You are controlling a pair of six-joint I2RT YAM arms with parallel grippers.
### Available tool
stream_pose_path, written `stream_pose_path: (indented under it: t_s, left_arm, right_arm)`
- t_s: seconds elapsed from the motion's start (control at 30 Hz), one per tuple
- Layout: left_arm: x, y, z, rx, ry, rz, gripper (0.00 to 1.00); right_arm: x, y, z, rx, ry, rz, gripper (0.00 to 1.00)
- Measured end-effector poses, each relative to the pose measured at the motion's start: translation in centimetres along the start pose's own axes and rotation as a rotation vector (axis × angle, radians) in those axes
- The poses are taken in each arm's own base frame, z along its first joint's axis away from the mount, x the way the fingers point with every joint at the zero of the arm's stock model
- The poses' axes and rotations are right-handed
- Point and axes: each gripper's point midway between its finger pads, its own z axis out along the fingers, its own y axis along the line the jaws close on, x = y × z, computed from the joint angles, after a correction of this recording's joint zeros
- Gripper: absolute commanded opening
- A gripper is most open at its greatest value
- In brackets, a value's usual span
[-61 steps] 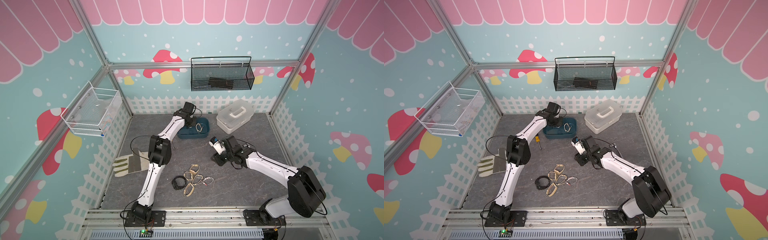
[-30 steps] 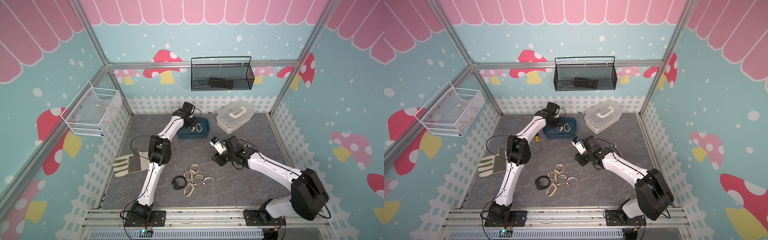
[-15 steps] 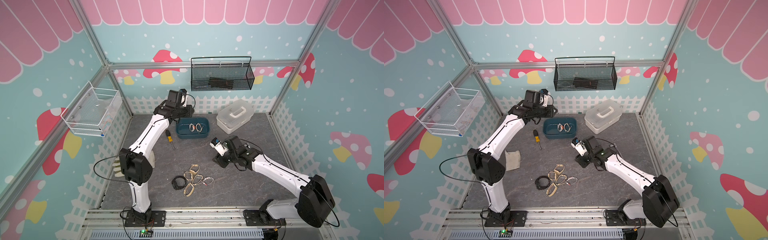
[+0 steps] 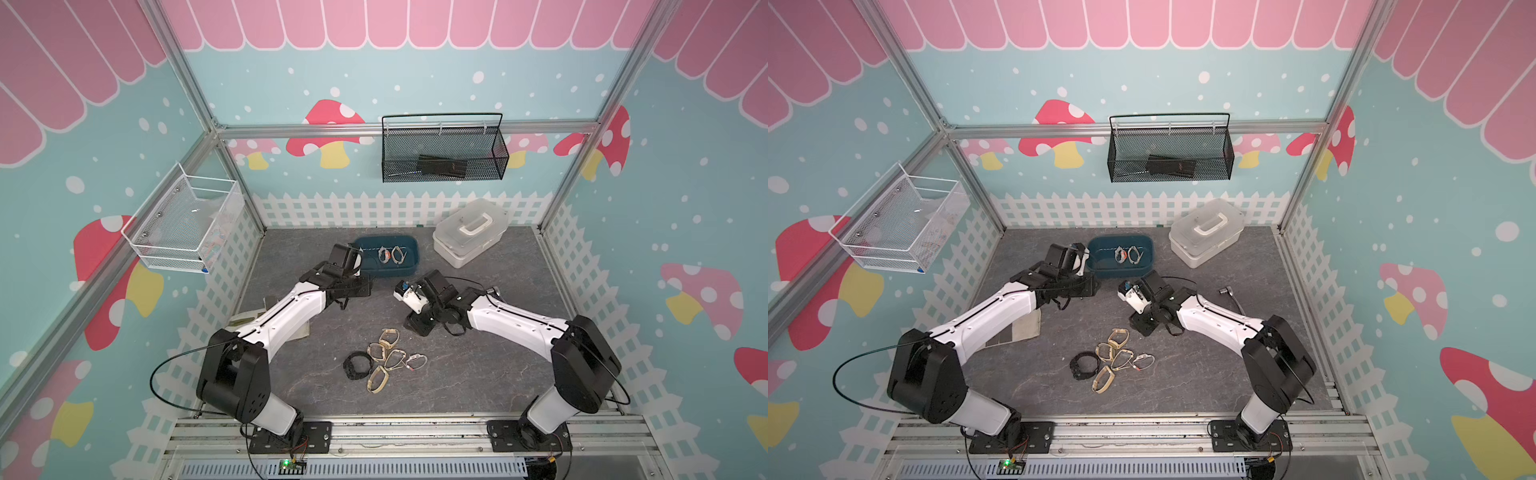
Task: Put the watch into the storage box
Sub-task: Pick up the watch at the center of the board.
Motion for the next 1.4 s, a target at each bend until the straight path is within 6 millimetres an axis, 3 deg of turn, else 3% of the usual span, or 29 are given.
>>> stream_pose_path:
  t_s: [0.23,0.73,0.93,1.4]
  left_arm:
    - [-0.6,0.6,-2.2,-0.029,-0.088,0.001,0.40]
    - [-1.5,0.8,-3.0,-0.045,-0.133,-0.001,0.41]
    - [-1.5,1.0,-3.0,-0.048,-0.134,-0.003,0.41]
    - [-1.6,1.0,-3.0,-0.049,-0.135,-0.004,0.41]
  right_arm:
    - [-0.6,1.6,3.4,-0.041,0.059,-0.026,0.45]
    - [0.4,2.0,7.3,-0.063,0.148,-0.027,0.40]
    - [1.2,1.7,8.1,-0.055,0.179,-0.022,0.40]
    - [1.1,1.4,8.3,-0.038,0.185,-0.023,0.33]
